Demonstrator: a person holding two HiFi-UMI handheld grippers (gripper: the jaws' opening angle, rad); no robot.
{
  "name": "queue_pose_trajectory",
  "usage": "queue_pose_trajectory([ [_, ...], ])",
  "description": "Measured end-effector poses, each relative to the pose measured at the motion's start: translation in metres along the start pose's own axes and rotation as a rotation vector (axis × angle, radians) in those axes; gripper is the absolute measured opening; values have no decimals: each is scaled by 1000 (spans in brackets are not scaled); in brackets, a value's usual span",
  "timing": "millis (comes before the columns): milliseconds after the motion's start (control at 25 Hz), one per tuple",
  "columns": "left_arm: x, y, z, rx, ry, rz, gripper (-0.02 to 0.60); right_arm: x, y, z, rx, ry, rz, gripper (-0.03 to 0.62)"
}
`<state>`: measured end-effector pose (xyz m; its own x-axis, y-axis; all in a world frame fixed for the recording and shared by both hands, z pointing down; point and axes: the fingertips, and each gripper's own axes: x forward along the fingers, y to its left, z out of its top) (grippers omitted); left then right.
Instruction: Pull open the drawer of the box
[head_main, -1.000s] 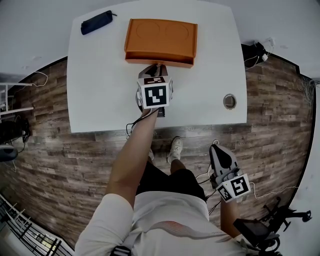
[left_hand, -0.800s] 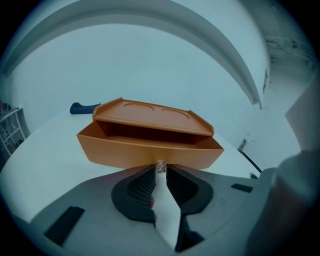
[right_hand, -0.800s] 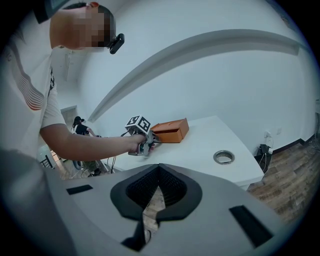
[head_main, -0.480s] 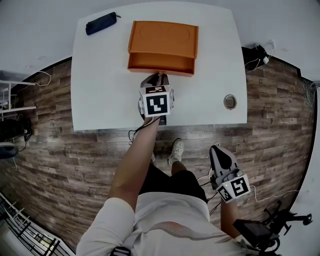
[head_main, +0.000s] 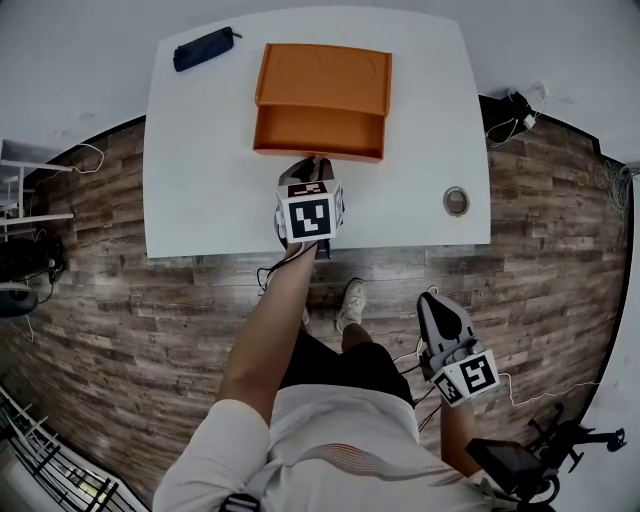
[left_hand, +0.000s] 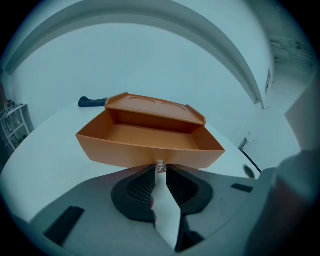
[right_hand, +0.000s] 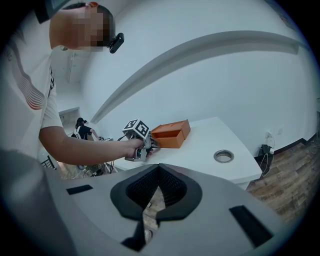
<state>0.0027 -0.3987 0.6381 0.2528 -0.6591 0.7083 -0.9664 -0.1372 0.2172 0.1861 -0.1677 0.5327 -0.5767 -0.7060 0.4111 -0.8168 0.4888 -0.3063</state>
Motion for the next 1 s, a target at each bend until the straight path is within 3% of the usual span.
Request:
queue_pose_trajectory([
  [1000, -20, 0, -27, 17, 39, -10, 80, -3, 17, 1, 0, -12, 17, -6],
])
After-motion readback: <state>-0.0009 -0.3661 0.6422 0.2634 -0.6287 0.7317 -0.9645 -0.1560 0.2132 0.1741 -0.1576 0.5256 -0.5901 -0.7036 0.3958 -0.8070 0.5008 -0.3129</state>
